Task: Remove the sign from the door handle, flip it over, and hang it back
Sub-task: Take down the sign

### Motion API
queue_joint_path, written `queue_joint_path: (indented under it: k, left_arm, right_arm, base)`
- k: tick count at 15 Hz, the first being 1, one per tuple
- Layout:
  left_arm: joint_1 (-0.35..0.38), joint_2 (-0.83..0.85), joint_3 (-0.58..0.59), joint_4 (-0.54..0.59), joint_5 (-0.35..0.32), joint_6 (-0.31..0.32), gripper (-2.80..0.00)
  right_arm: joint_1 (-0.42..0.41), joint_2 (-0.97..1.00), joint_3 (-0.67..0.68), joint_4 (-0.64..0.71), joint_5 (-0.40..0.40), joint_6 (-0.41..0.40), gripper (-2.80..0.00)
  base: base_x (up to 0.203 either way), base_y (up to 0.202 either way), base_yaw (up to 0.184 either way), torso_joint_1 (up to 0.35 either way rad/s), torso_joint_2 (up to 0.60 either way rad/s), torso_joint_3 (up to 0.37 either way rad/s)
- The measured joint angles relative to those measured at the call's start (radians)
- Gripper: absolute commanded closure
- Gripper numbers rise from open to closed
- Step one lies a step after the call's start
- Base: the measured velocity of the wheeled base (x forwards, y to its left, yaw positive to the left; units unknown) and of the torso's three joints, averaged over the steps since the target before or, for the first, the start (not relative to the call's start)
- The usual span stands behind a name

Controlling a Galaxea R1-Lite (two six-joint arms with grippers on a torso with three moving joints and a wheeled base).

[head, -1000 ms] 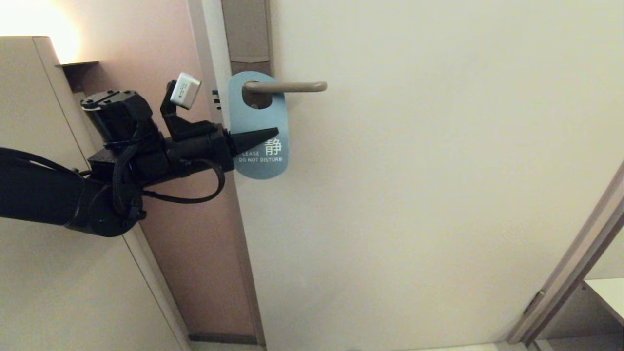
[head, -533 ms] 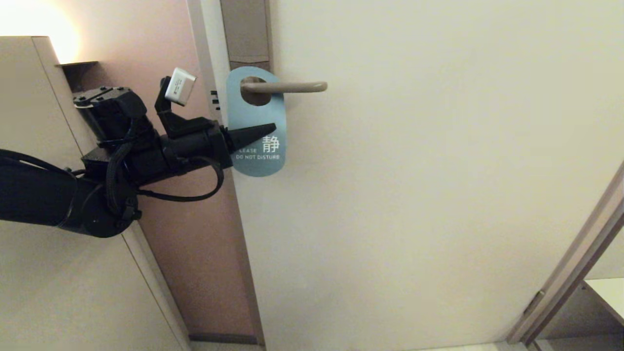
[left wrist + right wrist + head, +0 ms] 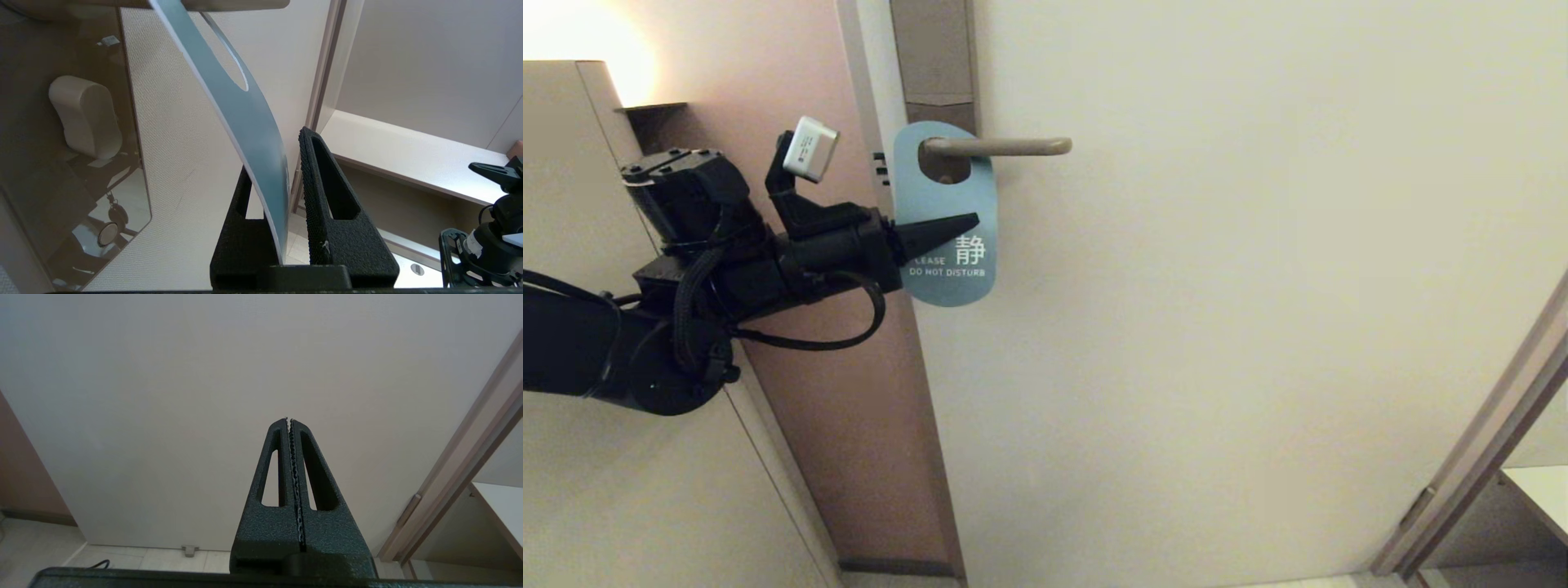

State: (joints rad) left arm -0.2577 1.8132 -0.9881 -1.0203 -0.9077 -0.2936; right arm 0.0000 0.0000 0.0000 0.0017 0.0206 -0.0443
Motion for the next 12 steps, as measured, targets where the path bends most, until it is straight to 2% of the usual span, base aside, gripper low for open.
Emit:
queue_joint_path:
  k: [4, 12]
  left_arm:
    - [0.007, -0.003, -0.003, 0.000, 0.020, 0.001, 0.00]
    - [-0.005, -0.005, -0.045, 0.002, 0.018, -0.001, 0.00]
  right_arm:
    - [0.000, 0.000, 0.000, 0.000, 0.000, 0.000, 0.00]
    - [0.000, 0.000, 0.000, 0.000, -0.001, 0.000, 0.00]
  base:
    - [0.000, 0.000, 0.000, 0.000, 0.00, 0.000]
    - [0.000, 0.000, 0.000, 0.000, 0.00, 0.000]
